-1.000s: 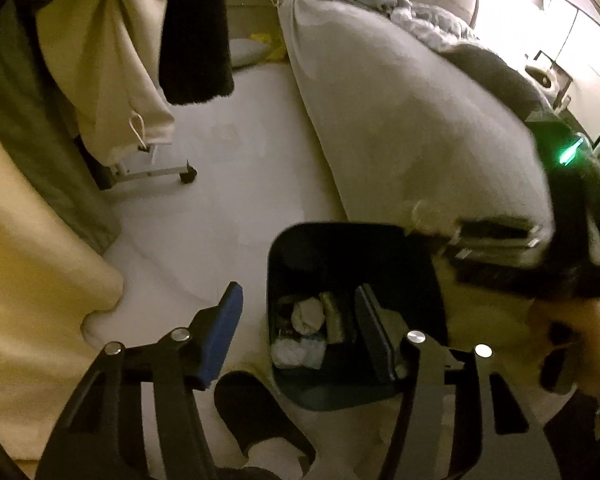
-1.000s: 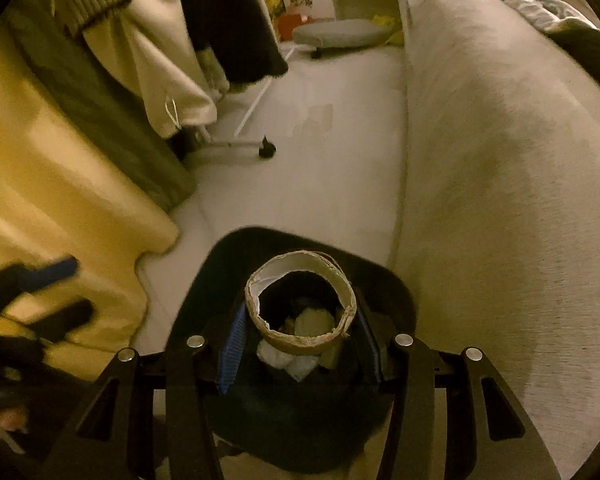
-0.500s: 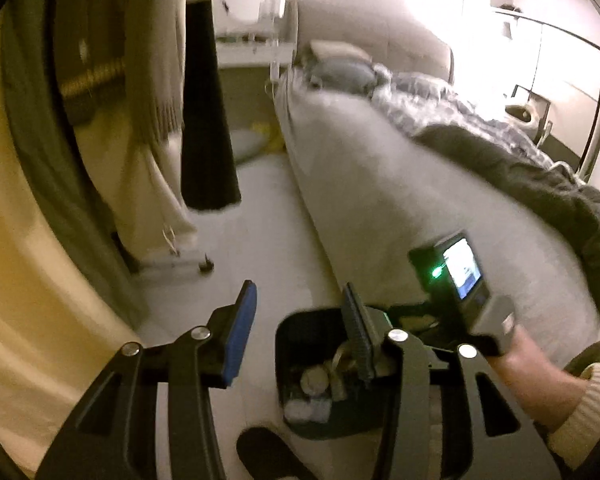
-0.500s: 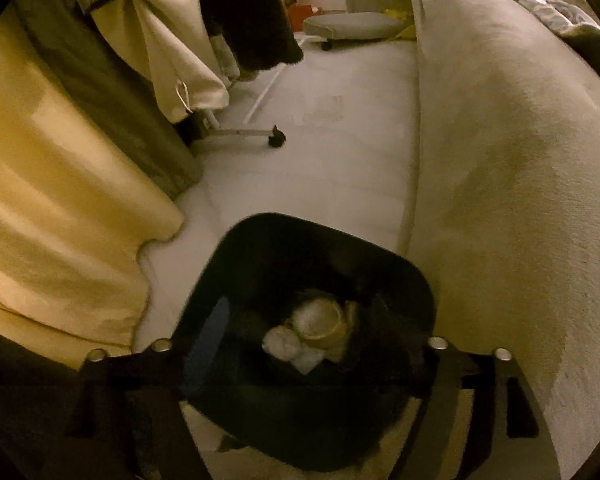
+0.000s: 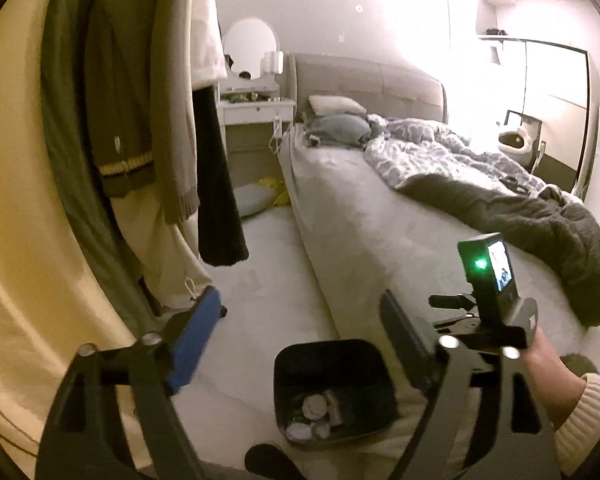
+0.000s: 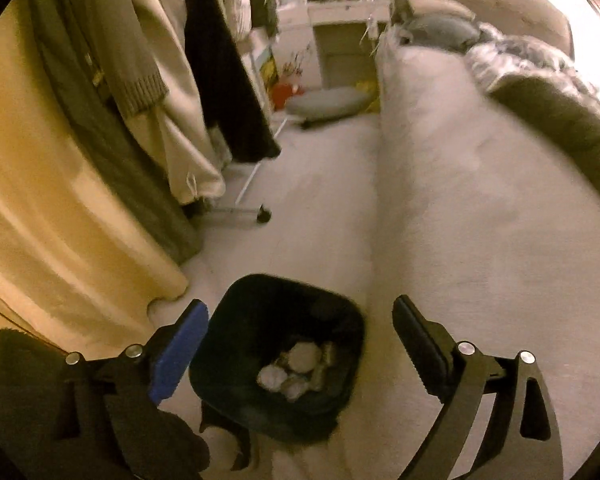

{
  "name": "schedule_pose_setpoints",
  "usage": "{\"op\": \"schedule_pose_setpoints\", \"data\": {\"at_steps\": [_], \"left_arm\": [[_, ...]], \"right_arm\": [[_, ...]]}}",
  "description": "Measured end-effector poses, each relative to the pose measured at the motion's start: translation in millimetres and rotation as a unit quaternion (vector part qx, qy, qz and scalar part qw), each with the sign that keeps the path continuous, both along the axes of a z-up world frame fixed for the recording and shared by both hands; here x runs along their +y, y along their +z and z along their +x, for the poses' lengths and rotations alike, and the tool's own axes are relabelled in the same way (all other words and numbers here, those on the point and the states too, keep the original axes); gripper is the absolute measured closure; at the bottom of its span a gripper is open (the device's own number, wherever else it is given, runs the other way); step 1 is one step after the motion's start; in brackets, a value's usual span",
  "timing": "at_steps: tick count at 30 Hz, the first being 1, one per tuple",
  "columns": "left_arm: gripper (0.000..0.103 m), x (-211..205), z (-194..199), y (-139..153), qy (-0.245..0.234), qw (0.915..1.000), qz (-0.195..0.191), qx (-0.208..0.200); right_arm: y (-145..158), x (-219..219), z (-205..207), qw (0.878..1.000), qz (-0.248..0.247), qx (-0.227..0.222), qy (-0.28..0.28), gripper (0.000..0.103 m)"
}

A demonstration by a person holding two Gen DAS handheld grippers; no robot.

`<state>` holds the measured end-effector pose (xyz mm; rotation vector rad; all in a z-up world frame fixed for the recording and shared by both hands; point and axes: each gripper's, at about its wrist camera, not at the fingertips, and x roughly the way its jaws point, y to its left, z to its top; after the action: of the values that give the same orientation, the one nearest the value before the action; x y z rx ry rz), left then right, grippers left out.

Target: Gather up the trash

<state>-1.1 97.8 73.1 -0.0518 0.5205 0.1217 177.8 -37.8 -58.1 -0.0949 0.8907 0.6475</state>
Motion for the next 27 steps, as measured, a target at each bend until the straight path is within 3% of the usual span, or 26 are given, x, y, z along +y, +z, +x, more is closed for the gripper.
{"op": "schedule_pose_setpoints", "data": {"at_steps": [1, 7, 10, 15, 22, 27], "left_arm": [[0.010, -3.5, -2.6, 5.5, -0.002, 1.0000, 0.001, -0.006], [0.003, -21.0, -10.8, 28.7, 0.008, 0.9995, 0.011, -0.029], [0.003, -35.7, -11.9, 25.7, 0.007, 0.9986, 0.042, -0.029], [0.003, -51.5, -11.2, 11.9, 0.004, 0.9975, 0.060, -0.037], [0.003, -56.1, 0.2, -22.8, 0.006, 0.9993, 0.037, -0.005], [0.003, -59.7, 7.5, -38.8, -0.002, 0.9998, 0.009, 0.015]], "right_arm": [[5.2, -5.3, -1.8, 1.000, -0.005, -0.008, -0.003, 0.005], [44.9, -51.2, -27.0, 0.998, -0.009, -0.053, -0.031, 0.003], [63.6, -78.2, -41.7, 0.996, -0.012, -0.077, -0.052, 0.003], [87.7, -127.6, -62.8, 0.990, 0.017, -0.105, -0.097, 0.003], [106.2, -185.0, -100.1, 0.974, -0.006, -0.165, -0.155, 0.003], [98.2, -219.7, -127.5, 0.967, -0.004, -0.175, -0.184, 0.003]]}}
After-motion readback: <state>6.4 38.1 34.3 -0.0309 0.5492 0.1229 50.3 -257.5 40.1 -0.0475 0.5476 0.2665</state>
